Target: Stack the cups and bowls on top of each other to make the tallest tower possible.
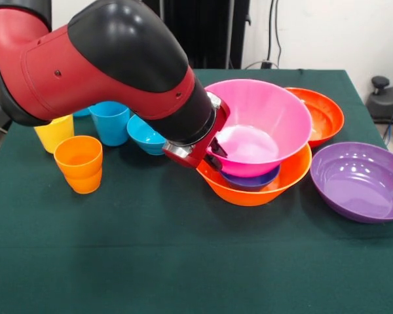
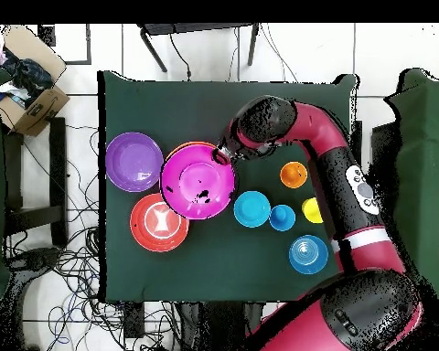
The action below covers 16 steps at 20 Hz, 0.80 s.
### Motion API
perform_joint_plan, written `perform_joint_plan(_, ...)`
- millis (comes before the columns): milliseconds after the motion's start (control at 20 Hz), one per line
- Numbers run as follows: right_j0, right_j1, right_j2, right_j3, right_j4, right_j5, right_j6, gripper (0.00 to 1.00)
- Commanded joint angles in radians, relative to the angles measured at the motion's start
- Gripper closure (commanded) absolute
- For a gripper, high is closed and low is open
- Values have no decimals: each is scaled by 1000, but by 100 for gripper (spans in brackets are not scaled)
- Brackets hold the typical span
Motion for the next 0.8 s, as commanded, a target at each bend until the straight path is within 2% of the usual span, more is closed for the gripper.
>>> perform_joint_plan(50, -9, -30, -11, 72, -36, -111, -159, 100)
perform_joint_plan(800, -35, -15, 0, 152, 5, -147, -132, 100)
